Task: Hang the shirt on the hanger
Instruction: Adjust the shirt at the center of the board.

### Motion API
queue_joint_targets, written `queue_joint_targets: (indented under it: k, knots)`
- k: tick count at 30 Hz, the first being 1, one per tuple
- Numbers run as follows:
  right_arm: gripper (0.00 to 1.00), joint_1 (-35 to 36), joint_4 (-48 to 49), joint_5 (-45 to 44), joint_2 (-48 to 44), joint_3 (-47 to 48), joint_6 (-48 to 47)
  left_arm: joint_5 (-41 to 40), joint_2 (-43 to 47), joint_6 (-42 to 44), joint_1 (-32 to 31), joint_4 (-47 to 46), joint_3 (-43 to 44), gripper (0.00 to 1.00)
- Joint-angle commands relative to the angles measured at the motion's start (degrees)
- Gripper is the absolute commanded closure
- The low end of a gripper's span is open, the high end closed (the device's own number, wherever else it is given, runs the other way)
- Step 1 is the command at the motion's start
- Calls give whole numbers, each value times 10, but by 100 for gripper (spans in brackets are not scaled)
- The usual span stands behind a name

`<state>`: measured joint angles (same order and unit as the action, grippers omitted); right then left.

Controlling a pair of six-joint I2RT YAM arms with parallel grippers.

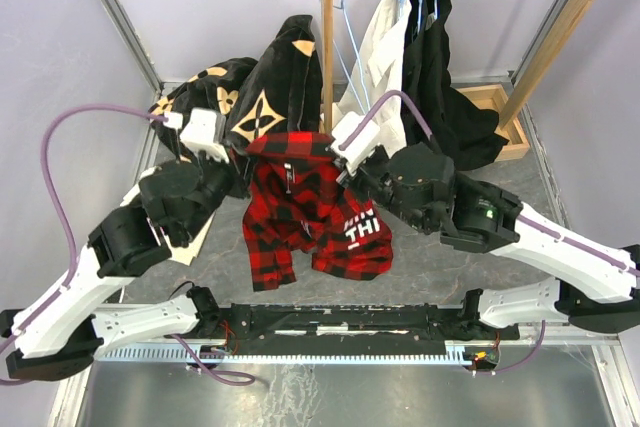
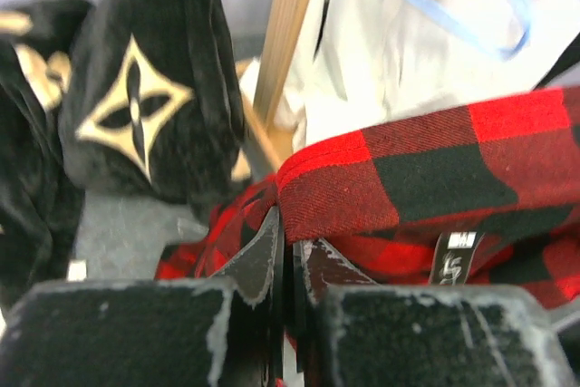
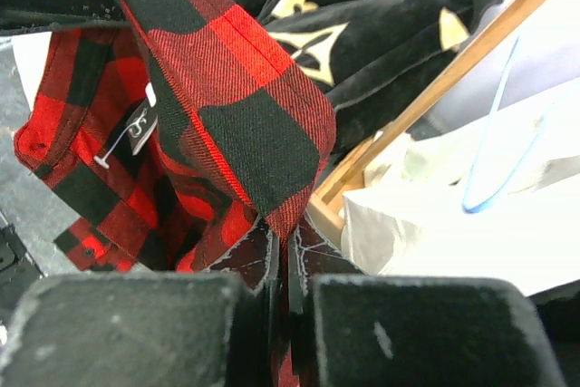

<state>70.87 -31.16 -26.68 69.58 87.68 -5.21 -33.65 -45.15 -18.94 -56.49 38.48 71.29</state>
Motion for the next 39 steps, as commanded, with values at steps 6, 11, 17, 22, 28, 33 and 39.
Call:
queue_joint_targets:
  k: [6, 11, 17, 22, 28, 33, 39]
  knots:
    - [100, -1, 118, -29, 22, 232, -109, -60, -148, 212, 4, -88, 337, 97]
    - [100, -1, 127, -7, 78, 392, -156, -32, -255, 300, 4, -101, 554, 97]
    - [100, -1, 79, 7, 128, 520, -182, -9, -292, 332, 3, -153, 628, 97]
    - [100, -1, 60, 4, 61, 393, -137, -14, -227, 272, 4, -130, 508, 97]
    - [100, -1, 27, -17, -57, 136, -26, 28, -16, 130, 4, -128, 129, 97]
    - [100, -1, 25, -11, -101, -50, 88, 58, 102, -35, 3, -107, -124, 97]
    - [100, -9, 41, -70, -88, -215, 218, 65, 105, -141, 3, -173, -298, 97]
